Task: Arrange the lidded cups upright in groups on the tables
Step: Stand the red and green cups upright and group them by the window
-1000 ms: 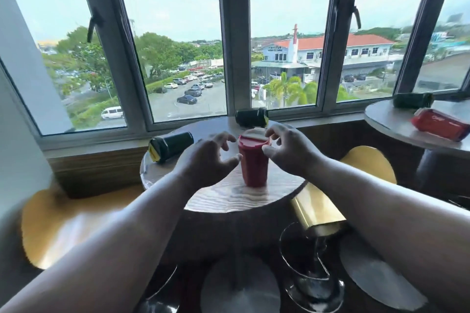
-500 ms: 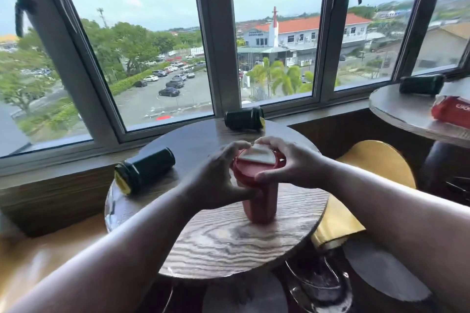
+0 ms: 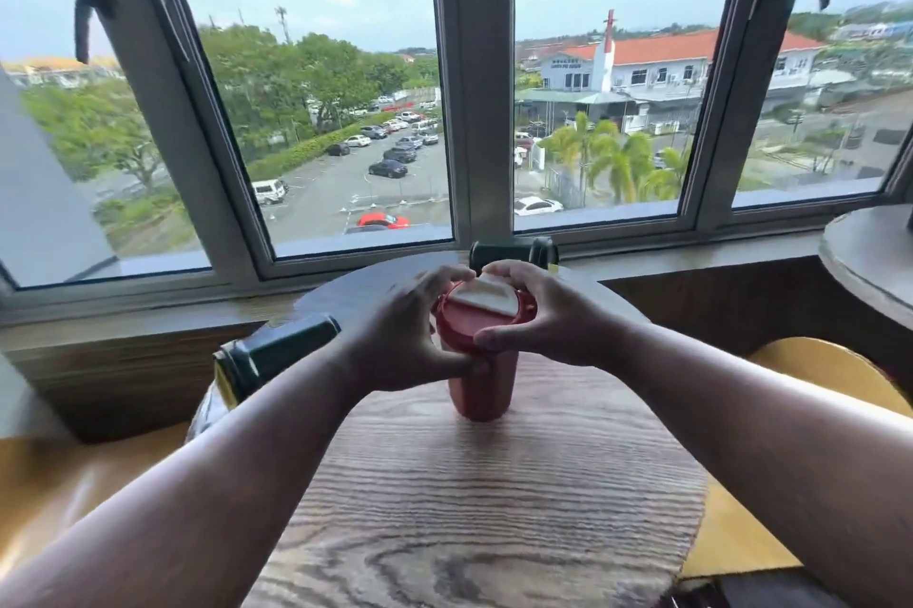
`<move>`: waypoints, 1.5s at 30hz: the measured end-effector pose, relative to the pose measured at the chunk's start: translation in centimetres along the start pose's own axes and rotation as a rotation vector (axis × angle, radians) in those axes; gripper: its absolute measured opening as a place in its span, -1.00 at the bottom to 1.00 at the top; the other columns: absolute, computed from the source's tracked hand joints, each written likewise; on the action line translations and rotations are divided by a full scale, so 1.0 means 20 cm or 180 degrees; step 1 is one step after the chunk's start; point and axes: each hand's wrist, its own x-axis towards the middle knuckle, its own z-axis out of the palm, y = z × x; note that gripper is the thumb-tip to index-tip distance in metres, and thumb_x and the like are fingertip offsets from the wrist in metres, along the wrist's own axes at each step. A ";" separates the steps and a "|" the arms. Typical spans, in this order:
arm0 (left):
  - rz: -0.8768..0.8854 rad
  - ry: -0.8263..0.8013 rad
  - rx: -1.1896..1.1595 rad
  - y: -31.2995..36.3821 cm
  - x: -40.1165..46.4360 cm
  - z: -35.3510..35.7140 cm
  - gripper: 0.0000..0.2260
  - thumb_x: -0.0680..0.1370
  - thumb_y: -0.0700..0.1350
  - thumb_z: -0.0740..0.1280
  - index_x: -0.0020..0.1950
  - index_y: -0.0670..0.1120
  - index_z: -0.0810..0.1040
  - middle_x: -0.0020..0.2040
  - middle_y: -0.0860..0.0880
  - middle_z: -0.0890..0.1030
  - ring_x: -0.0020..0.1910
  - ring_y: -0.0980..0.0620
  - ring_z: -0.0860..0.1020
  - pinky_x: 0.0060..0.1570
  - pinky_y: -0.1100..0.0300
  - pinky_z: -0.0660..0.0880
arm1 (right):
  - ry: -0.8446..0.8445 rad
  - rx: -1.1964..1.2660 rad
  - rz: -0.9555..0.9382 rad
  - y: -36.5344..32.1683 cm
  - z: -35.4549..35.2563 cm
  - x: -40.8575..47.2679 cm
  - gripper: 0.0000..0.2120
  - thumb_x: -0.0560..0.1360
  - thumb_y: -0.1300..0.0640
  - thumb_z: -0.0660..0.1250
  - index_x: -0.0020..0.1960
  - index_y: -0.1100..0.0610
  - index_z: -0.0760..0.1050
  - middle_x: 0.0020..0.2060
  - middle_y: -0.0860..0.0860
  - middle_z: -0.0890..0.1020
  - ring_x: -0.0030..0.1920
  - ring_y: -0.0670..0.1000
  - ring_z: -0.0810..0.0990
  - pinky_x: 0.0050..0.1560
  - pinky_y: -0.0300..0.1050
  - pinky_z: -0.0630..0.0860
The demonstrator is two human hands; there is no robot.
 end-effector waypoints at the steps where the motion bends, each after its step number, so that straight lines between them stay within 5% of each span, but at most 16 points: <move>1: -0.0076 0.0037 -0.0008 -0.01 0.02 0.00 -0.22 0.24 0.22 0.48 0.42 0.05 0.38 0.27 0.04 0.53 0.18 0.02 0.53 0.19 0.04 0.52 | -0.0060 -0.0027 -0.0040 0.01 -0.01 0.04 -0.04 0.13 -0.18 0.63 0.42 0.12 0.37 0.10 -0.03 0.64 0.07 -0.13 0.64 0.15 -0.14 0.57; 3: -0.0108 0.0201 0.0035 -0.03 0.04 0.02 -0.20 0.22 0.27 0.46 0.40 0.05 0.39 0.23 0.05 0.56 0.14 0.07 0.54 0.17 0.05 0.54 | -0.0156 -0.0079 -0.0119 0.05 -0.02 0.11 0.03 0.08 -0.27 0.59 0.44 0.10 0.36 0.15 -0.02 0.63 0.13 -0.08 0.63 0.22 -0.08 0.55; 7: -0.0277 0.0436 0.0040 -0.05 0.08 0.06 -0.21 0.21 0.27 0.50 0.36 0.02 0.43 0.13 0.08 0.60 0.06 0.12 0.56 0.09 0.07 0.56 | -0.0288 -0.0206 -0.0259 0.09 -0.05 0.21 -0.10 0.21 -0.12 0.63 0.45 0.09 0.36 0.16 -0.06 0.61 0.10 -0.15 0.59 0.13 -0.36 0.47; 11: -0.0429 0.0586 0.0152 -0.08 0.09 0.09 -0.23 0.25 0.25 0.55 0.38 0.06 0.41 0.16 0.08 0.58 0.08 0.11 0.56 0.10 0.04 0.57 | -0.0517 -0.0172 -0.0294 0.13 -0.07 0.27 -0.09 0.25 -0.10 0.61 0.49 0.09 0.32 0.21 -0.03 0.59 0.16 -0.11 0.59 0.23 -0.19 0.52; 15: -0.0573 0.0659 0.0136 -0.08 0.08 0.13 -0.26 0.28 0.23 0.56 0.38 0.08 0.39 0.20 0.09 0.57 0.12 0.12 0.55 0.14 0.06 0.55 | -0.0662 -0.0011 -0.0358 0.15 -0.07 0.31 -0.17 0.33 0.01 0.61 0.49 0.07 0.32 0.19 0.00 0.60 0.17 -0.07 0.60 0.15 -0.30 0.53; 23: -0.0702 0.0600 0.0166 -0.08 0.01 0.12 -0.23 0.39 0.18 0.54 0.50 0.10 0.26 0.27 0.09 0.51 0.15 0.14 0.53 0.16 0.17 0.51 | -0.0786 0.0010 -0.0462 0.14 -0.05 0.33 -0.10 0.26 -0.18 0.53 0.50 0.06 0.30 0.22 -0.04 0.57 0.18 -0.12 0.56 0.18 -0.27 0.49; 27: -0.0712 0.0646 0.0407 -0.15 -0.11 0.03 -0.28 0.41 0.25 0.48 0.49 0.15 0.29 0.18 0.12 0.51 0.08 0.18 0.52 0.07 0.24 0.49 | -0.0327 -0.0384 -0.0408 0.04 -0.03 0.33 -0.23 0.36 -0.30 0.41 0.45 0.05 0.36 0.24 -0.01 0.55 0.21 -0.02 0.54 0.24 -0.11 0.46; 31: -0.0736 0.0965 0.0617 -0.32 -0.26 -0.17 -0.41 0.41 0.17 0.51 0.39 0.13 0.43 0.15 0.15 0.53 0.07 0.21 0.52 0.14 0.19 0.49 | 0.0549 -0.1184 -0.1047 -0.15 0.04 0.33 -0.45 0.48 -0.11 0.40 0.39 0.07 0.43 0.19 0.00 0.58 0.23 0.01 0.50 0.21 -0.16 0.36; 37: -0.1024 0.1450 0.0648 -0.67 -0.52 -0.33 -0.41 0.33 0.22 0.43 0.32 0.07 0.49 0.11 0.15 0.49 0.13 0.09 0.51 0.19 0.04 0.50 | 0.0160 -0.1535 -0.1556 -0.45 0.42 0.33 -0.62 0.48 -0.05 0.37 0.24 0.07 0.54 0.06 -0.03 0.60 0.04 -0.05 0.51 0.08 -0.12 0.46; 45: -0.1055 0.0637 0.0281 -0.98 -0.69 -0.33 -0.15 0.22 0.34 0.49 0.45 0.16 0.30 0.38 0.09 0.39 0.35 0.09 0.36 0.36 0.07 0.36 | -0.0417 -0.1798 -0.0876 -0.49 0.93 0.44 -0.76 0.49 0.03 0.34 0.13 0.06 0.56 0.00 0.00 0.58 -0.06 0.04 0.57 0.03 0.00 0.55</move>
